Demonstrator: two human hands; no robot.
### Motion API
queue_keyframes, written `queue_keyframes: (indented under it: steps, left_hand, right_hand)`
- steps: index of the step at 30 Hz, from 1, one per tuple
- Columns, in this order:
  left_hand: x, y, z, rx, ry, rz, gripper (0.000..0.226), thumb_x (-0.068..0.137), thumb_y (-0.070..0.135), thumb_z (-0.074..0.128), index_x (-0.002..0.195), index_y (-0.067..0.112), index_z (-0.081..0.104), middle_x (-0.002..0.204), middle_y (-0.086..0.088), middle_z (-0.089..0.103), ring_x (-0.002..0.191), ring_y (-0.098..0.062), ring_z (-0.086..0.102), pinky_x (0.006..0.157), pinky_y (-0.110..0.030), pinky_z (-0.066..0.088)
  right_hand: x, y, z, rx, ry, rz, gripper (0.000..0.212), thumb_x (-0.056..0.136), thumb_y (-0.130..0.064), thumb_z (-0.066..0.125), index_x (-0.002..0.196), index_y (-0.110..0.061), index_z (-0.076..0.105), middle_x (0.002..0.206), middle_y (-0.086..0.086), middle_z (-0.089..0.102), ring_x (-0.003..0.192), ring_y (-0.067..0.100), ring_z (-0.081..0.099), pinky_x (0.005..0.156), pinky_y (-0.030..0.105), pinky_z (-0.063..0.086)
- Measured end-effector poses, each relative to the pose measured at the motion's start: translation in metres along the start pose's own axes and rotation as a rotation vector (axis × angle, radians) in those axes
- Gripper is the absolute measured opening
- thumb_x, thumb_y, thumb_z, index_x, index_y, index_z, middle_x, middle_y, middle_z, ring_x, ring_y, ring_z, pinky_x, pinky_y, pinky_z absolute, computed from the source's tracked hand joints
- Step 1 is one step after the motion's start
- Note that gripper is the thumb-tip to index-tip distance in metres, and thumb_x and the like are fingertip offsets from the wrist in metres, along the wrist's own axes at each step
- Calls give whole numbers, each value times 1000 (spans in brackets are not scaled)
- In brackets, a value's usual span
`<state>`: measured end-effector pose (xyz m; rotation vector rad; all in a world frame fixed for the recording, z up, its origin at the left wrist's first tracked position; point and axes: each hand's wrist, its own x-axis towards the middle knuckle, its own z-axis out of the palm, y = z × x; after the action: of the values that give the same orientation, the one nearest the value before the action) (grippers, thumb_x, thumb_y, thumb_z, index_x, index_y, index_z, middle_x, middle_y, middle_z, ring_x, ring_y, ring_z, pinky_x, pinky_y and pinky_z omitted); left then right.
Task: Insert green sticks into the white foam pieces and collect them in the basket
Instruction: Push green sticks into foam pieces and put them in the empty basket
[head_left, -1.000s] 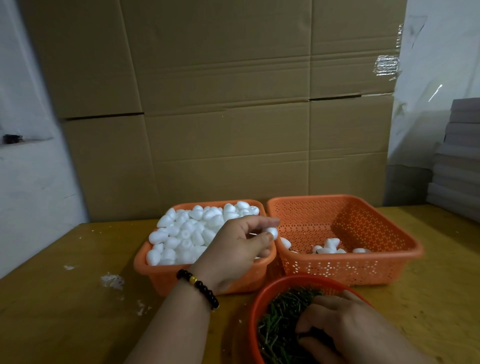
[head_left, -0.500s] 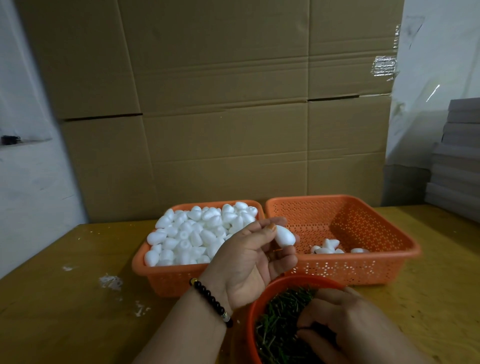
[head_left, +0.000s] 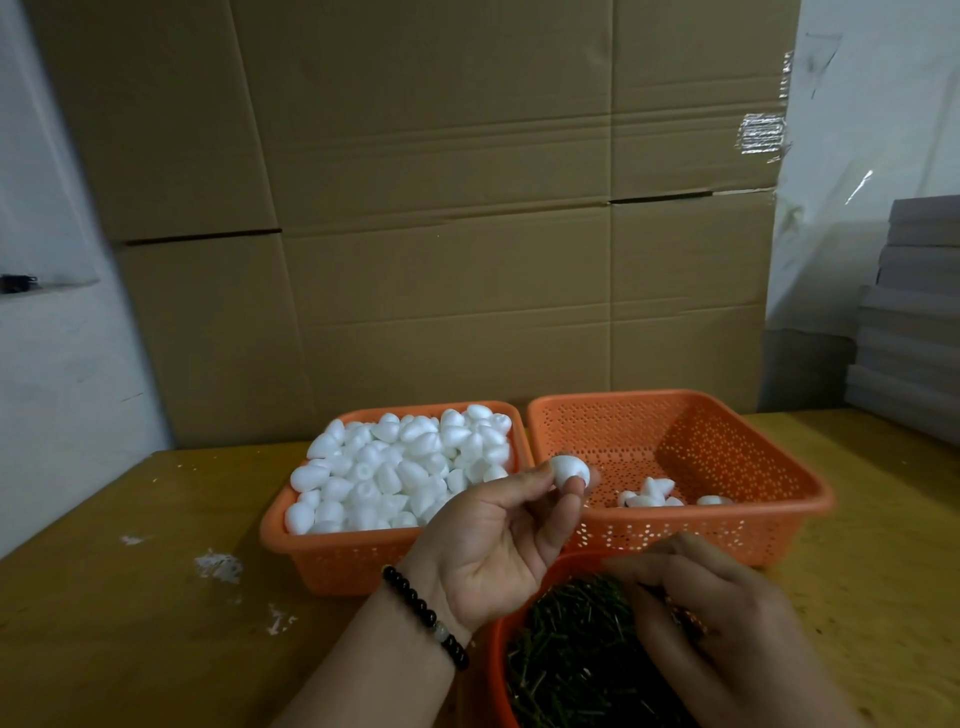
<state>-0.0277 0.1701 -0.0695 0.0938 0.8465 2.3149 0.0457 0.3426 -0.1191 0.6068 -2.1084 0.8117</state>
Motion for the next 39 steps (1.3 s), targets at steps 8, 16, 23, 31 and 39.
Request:
queue_keyframes:
  steps: [8, 16, 23, 31, 39]
  left_hand:
    - [7, -15, -2, 41, 66, -26, 72, 72, 15, 74, 135, -8, 47, 81, -17, 63, 60, -18, 65, 48, -26, 56]
    - [4, -25, 2, 94, 79, -34, 31, 68, 15, 78, 91, -4, 72, 73, -14, 64, 60, -19, 66, 50, -28, 57]
    - [1, -29, 6, 205, 70, -23, 14, 71, 17, 76, 75, 4, 77, 74, -12, 65, 61, -18, 66, 51, -28, 57]
    - [2, -29, 6, 229, 81, -5, 15, 71, 18, 75, 74, 3, 77, 74, -14, 67, 62, -20, 68, 51, -28, 57]
    - [2, -31, 6, 250, 75, 4, 19, 71, 16, 75, 83, 2, 73, 74, -15, 66, 62, -21, 67, 51, -29, 57]
  right_hand:
    - [1, 0, -1, -16, 240, 45, 20, 82, -29, 60, 95, -20, 73, 103, -12, 70, 103, -12, 58, 89, 8, 43]
    - [3, -4, -1, -34, 317, 103, 21, 76, -36, 60, 79, -18, 71, 89, -24, 60, 90, -28, 51, 74, -5, 37]
    - [0, 8, 2, -71, 328, 102, 11, 67, -16, 72, 78, -17, 72, 91, -23, 62, 91, -17, 58, 74, -1, 41]
    - [0, 12, 5, -52, 305, 125, 9, 68, -17, 72, 76, -20, 70, 85, -18, 65, 84, -11, 63, 68, -2, 42]
    - [0, 14, 5, -64, 299, 111, 9, 68, -18, 73, 76, -18, 70, 81, -16, 66, 74, -4, 65, 64, 5, 48]
